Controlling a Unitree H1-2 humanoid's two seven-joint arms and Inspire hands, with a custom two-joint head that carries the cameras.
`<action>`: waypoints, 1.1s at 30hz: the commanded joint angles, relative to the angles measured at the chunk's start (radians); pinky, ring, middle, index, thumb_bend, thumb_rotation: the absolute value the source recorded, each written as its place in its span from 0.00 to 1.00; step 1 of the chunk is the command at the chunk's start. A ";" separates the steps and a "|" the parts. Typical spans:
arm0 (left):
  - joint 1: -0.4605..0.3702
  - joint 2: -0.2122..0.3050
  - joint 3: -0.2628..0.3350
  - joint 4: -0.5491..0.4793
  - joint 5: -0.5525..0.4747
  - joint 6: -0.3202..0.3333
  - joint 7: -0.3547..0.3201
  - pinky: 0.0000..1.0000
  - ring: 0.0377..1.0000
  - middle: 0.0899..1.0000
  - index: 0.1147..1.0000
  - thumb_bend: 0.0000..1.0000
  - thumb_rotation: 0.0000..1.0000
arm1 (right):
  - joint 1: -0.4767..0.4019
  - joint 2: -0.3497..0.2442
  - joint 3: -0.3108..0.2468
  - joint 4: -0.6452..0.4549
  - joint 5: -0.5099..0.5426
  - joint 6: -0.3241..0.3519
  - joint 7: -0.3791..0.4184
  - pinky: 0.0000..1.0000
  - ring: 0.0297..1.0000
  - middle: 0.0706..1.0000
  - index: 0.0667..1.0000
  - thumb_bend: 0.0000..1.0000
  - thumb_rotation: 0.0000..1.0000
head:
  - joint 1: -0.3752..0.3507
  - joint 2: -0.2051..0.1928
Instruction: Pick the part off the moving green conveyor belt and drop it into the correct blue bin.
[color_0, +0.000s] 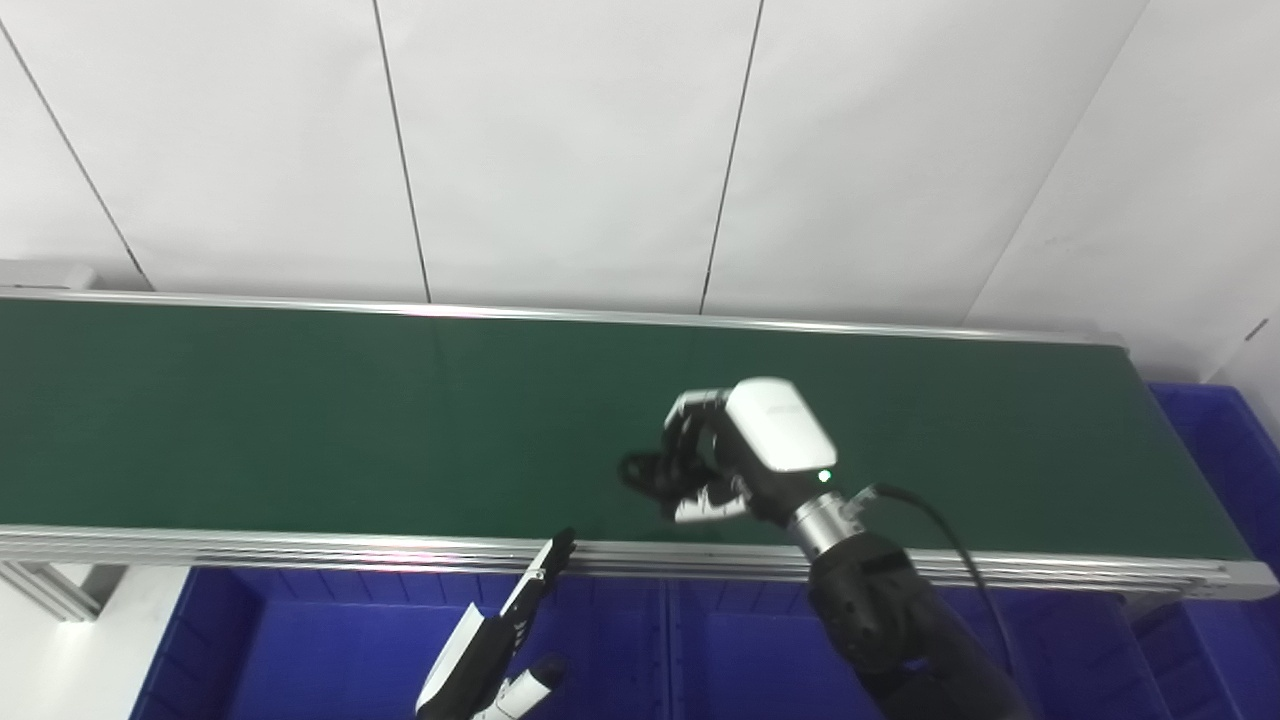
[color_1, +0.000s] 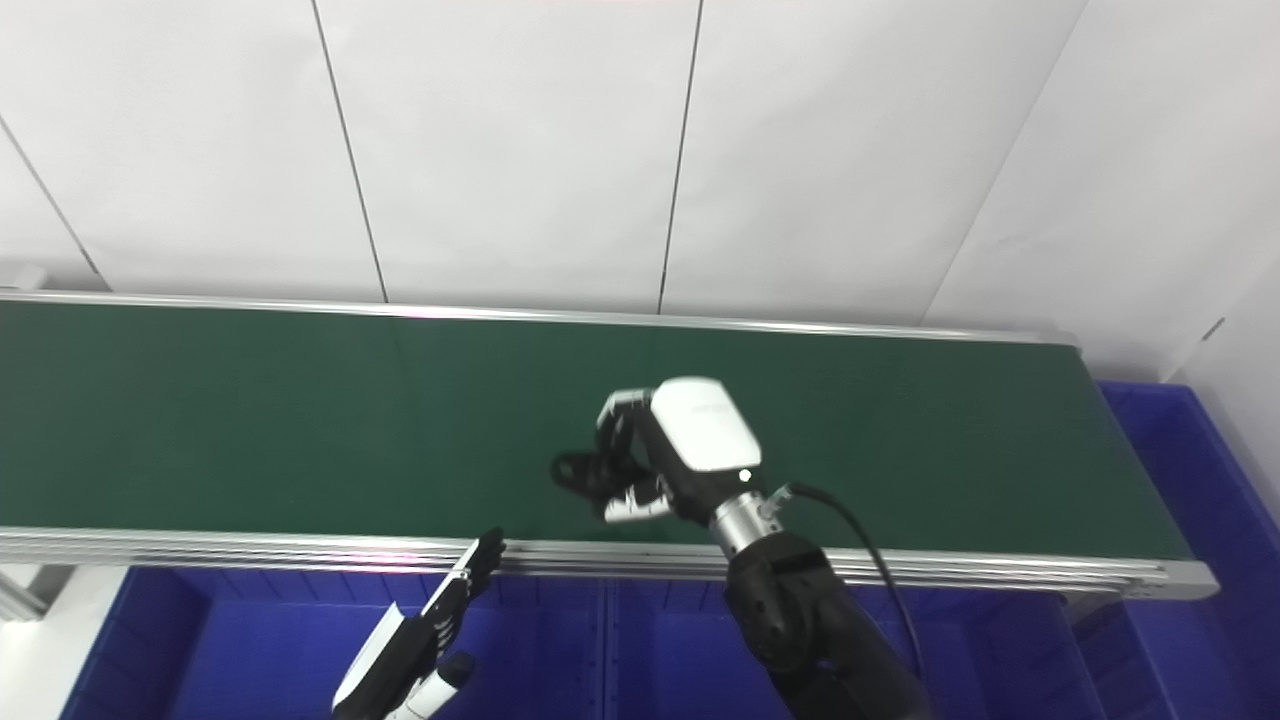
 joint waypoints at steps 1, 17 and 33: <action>0.005 -0.007 0.003 -0.042 -0.022 -0.008 -0.001 1.00 1.00 1.00 1.00 0.62 0.94 | 0.019 0.002 -0.047 -0.096 -0.011 0.048 0.014 0.22 0.26 0.44 0.45 0.52 0.00 | 0.003 -0.001; 0.026 -0.032 -0.011 -0.095 0.018 0.045 0.017 1.00 1.00 1.00 1.00 0.63 0.97 | 0.335 0.003 -0.167 -0.222 0.050 0.021 0.053 0.23 0.28 0.44 0.45 0.53 0.00 | 0.172 0.045; 0.034 -0.066 -0.016 -0.113 0.091 0.077 0.046 1.00 1.00 1.00 1.00 0.63 1.00 | 0.350 -0.043 -0.068 0.124 0.007 0.007 0.050 0.28 0.36 0.38 0.49 0.52 0.00 | 0.218 0.072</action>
